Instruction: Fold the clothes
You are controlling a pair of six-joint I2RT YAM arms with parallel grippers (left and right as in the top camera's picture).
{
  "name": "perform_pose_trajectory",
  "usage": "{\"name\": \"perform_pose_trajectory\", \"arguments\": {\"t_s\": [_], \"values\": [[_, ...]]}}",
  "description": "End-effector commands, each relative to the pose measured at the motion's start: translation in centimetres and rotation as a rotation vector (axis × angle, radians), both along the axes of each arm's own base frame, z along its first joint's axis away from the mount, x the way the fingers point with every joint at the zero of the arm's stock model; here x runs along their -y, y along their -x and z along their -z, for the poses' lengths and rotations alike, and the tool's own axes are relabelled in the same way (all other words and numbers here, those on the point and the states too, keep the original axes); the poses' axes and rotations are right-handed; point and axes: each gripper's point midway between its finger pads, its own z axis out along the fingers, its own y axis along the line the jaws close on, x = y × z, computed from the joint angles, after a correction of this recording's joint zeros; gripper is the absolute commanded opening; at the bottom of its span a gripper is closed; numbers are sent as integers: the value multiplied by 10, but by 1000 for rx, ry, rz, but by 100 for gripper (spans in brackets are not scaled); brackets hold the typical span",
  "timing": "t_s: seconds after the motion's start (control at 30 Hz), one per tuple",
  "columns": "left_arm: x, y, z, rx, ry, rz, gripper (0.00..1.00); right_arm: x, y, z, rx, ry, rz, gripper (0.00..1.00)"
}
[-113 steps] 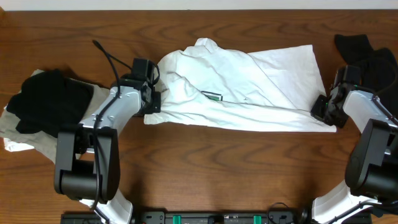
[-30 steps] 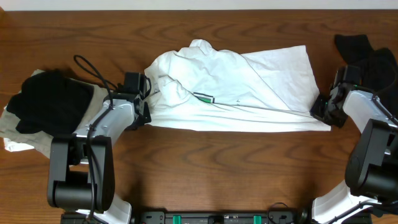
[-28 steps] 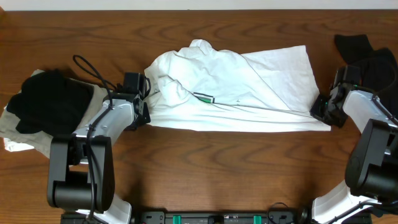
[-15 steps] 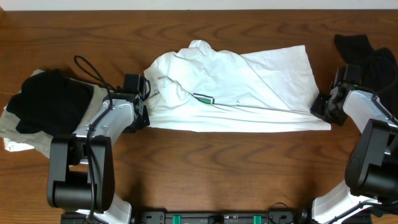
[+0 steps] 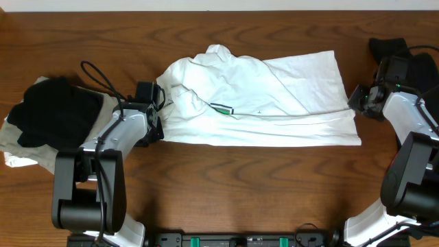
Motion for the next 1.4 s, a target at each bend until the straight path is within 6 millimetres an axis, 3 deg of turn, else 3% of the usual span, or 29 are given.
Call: {"name": "perform_pose_trajectory", "arguments": {"t_s": [0.0,0.2,0.3,0.4,0.53,0.67,0.77,0.93,1.13,1.37], "values": [[-7,5,4,-24,-25,-9,17,0,-8,-4,28,-7,-16,22],[-6,6,-3,-21,-21,-8,22,-6,-8,-6,26,-13,-103,23],[-6,5,-25,24,-18,-9,22,-7,-5,-17,37,-13,-107,23],[-4,1,-59,128,4,-8,22,-9,0,-41,69,-1,-111,24],[30,-8,-102,293,198,49,22,-22,21,-70,69,-31,-144,23],[58,-16,-122,371,276,155,21,-36,42,-70,6,-75,-175,17],[74,-16,-114,344,278,215,20,-45,53,-55,-57,-90,-213,17],[101,-17,-85,264,279,304,20,-51,64,-27,-111,-110,-223,17],[127,-30,-43,211,278,371,21,-50,59,1,-103,-110,-225,18],[135,-39,1,164,274,378,21,-48,48,30,-111,-113,-227,19]]}}
